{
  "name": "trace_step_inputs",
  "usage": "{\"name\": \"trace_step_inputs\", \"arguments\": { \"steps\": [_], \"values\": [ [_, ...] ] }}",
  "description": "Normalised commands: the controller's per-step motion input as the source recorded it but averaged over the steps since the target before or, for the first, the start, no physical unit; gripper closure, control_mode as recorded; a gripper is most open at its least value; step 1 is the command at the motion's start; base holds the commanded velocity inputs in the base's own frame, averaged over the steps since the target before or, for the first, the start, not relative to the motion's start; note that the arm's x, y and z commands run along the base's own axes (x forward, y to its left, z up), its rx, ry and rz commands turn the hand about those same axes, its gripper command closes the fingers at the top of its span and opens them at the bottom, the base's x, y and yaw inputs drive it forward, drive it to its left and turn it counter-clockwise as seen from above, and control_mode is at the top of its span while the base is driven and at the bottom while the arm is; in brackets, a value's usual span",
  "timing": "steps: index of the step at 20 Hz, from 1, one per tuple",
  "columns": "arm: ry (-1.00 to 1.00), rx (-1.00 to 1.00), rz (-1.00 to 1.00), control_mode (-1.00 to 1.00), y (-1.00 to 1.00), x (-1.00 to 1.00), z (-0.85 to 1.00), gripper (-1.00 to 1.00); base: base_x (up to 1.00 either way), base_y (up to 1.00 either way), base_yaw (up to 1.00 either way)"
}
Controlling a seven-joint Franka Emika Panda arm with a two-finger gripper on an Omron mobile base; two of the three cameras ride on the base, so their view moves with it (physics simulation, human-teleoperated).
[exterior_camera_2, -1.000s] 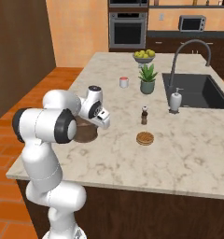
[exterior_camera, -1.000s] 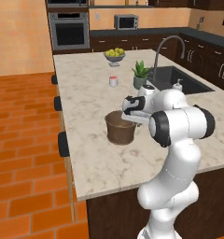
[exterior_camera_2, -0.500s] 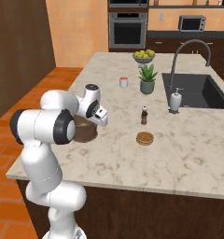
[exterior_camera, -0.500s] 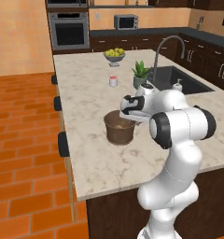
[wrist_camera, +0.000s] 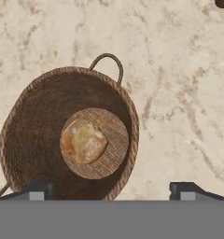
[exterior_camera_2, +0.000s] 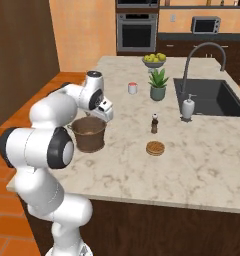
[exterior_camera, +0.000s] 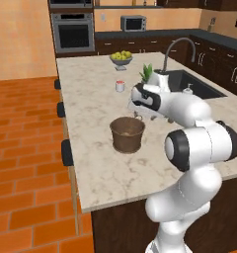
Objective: Open the cabinet, pick up the bread from the cabinet and place it in the basket. Then move the basket to the dining counter.
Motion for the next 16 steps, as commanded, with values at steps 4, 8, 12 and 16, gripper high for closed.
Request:
{"name": "trace_step_inputs", "arguments": {
  "steps": [4,8,12,16],
  "values": [
    [0.00,0.00,0.01,-1.00,-0.20,-0.67,0.60,-1.00,0.00,0.00,0.00],
    [0.00,0.00,0.00,-1.00,-0.33,-0.95,0.38,-1.00,0.00,0.00,0.00],
    [0.00,0.00,0.00,-1.00,-0.41,-1.00,0.41,-1.00,0.00,0.00,0.00],
    [0.00,0.00,0.00,-1.00,-0.19,-1.00,0.47,-1.00,0.00,0.00,0.00]
  ]
}}
